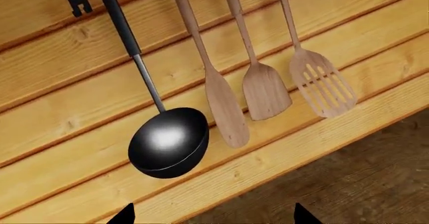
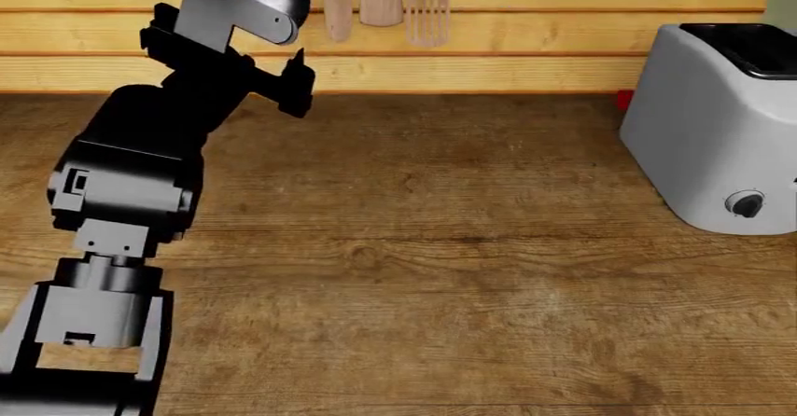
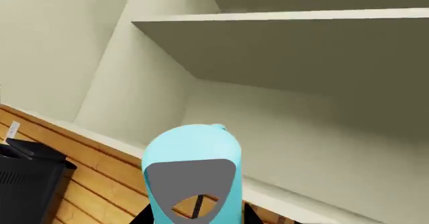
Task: A wet mug is on the counter and needs to be dried. Pick it up and place it upside down in the open cabinet.
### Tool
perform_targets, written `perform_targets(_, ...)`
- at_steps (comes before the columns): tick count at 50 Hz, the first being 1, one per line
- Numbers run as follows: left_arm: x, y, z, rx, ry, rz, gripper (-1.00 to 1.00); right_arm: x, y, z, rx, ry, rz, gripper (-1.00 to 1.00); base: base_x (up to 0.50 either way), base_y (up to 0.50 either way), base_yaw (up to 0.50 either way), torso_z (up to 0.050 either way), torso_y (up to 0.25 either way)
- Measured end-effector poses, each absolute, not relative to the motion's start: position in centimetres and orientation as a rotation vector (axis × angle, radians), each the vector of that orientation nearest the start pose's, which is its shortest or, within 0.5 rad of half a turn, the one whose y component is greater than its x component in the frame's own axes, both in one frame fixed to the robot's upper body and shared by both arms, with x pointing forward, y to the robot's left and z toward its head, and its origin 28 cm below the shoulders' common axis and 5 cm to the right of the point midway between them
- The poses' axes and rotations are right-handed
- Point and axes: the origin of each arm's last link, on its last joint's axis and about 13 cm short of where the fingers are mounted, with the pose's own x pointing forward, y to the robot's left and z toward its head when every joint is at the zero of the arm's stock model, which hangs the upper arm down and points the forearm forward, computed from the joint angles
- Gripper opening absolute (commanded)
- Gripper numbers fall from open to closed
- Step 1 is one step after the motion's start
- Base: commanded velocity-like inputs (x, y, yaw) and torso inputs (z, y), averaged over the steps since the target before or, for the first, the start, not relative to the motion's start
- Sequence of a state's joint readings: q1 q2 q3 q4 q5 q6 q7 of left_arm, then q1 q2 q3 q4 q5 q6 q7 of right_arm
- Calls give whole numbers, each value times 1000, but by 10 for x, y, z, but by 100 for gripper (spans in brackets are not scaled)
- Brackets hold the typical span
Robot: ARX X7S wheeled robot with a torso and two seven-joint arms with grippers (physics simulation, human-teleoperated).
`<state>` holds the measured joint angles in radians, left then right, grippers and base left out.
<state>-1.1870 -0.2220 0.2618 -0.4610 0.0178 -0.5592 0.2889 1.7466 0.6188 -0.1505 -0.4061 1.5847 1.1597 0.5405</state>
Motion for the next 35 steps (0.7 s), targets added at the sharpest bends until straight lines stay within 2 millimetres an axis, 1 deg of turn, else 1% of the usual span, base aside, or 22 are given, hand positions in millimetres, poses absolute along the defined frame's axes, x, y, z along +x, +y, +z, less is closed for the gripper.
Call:
perform_targets(6,396,255,264,361,-83,-200,100,181,-131,467,-133,-691,493,-100,0,0,0,0,0)
perform_targets(11,396,255,263,361,-81,-203,100,190,-133,487,-106,-733,457,-100,0,0,0,0,0)
perform_targets(15,396,255,263,360,-79,-205,100,201,-137,502,-76,-745,410,-100,0,0,0,0,0)
perform_targets(21,396,256,261,362,-76,-207,100,224,-145,522,-24,-722,316,-100,0,0,0,0,0)
perform_targets(27,397,256,260,363,-74,-206,100,248,-156,534,35,-652,208,-100,0,0,0,0,0)
perform_targets(35,398,257,258,364,-72,-206,100,273,-169,538,78,-557,94,-100,0,0,0,0,0)
